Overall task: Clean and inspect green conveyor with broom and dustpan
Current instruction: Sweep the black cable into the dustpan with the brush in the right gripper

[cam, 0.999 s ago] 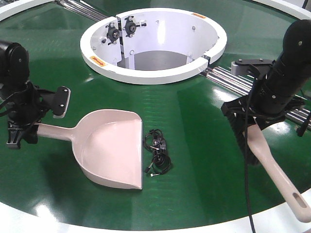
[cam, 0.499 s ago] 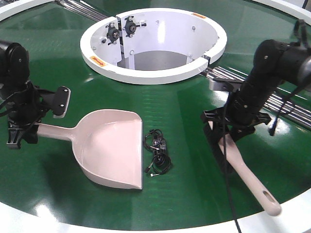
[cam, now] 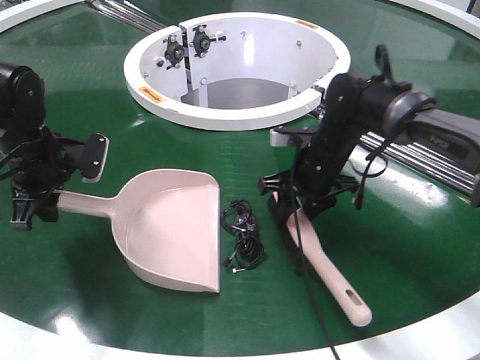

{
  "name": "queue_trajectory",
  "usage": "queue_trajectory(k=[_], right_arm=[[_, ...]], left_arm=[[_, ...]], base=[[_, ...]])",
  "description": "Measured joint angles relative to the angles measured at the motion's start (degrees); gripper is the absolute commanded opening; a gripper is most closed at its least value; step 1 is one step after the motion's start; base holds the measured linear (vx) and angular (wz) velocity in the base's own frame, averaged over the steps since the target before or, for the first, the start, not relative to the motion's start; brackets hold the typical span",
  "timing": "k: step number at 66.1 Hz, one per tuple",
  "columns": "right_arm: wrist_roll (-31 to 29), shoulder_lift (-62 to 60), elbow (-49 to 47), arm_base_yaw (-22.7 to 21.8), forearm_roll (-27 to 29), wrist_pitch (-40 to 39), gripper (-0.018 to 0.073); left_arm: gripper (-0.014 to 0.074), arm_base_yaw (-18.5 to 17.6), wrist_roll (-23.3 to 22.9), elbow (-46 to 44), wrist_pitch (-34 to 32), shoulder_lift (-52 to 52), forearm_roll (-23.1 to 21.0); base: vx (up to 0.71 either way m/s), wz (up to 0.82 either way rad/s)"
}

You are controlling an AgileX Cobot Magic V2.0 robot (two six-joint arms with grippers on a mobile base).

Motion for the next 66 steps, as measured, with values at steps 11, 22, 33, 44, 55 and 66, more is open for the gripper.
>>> queue_trajectory(k=[11, 22, 33, 44, 55, 66], right_arm=[[0.31, 1.85, -0.78, 2.38, 2.6, 0.1, -0.0003], [0.59, 4.21, -4.38, 4.67, 4.68, 0.3, -0.0003], [1.43, 7.84, -11.51, 7.33, 6.63, 1.6, -0.0003], [2.63, 11.98, -18.4, 10.04, 11.28, 0.68, -0.0003], [3.49, 14.01, -23.17, 12.43, 12.89, 0.73, -0.0003], [3.9, 14.12, -25.04, 12.55, 12.25, 0.79, -0.0003]], left_arm=[[-0.0008, 0.0, 0.0, 0.0, 0.0, 0.0, 0.0], [-0.0006, 0.0, 0.0, 0.0, 0.0, 0.0, -0.06], [-0.0008, 0.0, 0.0, 0.0, 0.04, 0.0, 0.05], [-0.0008, 0.0, 0.0, 0.0, 0.04, 0.0, 0.1], [-0.0008, 0.0, -0.04, 0.0, 0.04, 0.0, 0.1], [-0.0008, 0.0, -0.04, 0.0, 0.04, 0.0, 0.1]], base=[[0.0, 0.0], [0.0, 0.0], [0.0, 0.0], [0.0, 0.0], [0.0, 0.0], [0.0, 0.0]])
